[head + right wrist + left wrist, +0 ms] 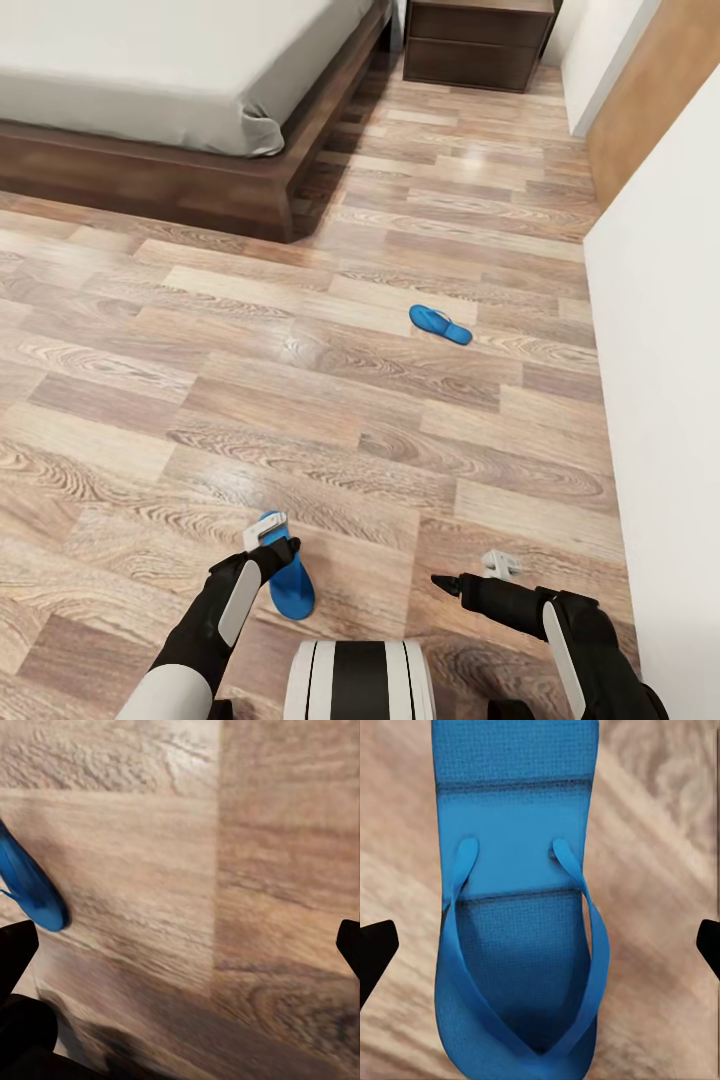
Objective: In the bedroom, move the book from the bed onto either nightstand, and place the two sandals side by side next to the bed.
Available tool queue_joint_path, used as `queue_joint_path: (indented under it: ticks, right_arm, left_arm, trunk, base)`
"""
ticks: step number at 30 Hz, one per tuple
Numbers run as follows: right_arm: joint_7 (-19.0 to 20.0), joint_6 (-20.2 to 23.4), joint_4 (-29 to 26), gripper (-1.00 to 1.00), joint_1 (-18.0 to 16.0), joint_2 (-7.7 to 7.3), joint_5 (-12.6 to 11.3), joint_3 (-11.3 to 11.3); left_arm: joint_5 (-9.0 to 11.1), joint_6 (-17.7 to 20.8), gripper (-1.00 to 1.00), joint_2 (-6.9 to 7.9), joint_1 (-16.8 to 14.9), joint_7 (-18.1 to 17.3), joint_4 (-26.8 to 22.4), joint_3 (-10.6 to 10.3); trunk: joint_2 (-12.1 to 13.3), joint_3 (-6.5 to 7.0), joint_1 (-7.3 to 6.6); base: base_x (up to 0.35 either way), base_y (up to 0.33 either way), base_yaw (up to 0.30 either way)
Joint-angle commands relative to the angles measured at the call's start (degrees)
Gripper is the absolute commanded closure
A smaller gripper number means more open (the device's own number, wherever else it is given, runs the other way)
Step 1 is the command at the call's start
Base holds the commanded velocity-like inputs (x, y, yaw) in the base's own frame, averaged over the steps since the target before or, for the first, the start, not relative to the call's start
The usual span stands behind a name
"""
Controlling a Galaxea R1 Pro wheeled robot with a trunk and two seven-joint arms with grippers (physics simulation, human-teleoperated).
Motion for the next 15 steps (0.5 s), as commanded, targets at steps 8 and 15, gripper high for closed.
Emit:
queue_joint_path:
  ticks: [8, 15]
  right_arm:
    - [0.3, 0.4, 0.0, -1.00, 0.0, 0.06, 0.0, -0.2]
    - [0.3, 0.4, 0.0, -1.00, 0.0, 0.06, 0.0, -0.2]
  left_arm:
    - [0.6, 0.3, -1.00, -0.03, 0.0, 0.3, -0.1, 0.1]
    - [0.6, 0.3, -1.00, 0.03, 0.0, 0.3, -0.2, 0.1]
  trunk:
    - [0.0, -0.04, 0.00]
    - [0.0, -0.04, 0.00]
  base:
    - [0.017, 0.000, 0.000]
    - [0.000, 0.000, 0.000]
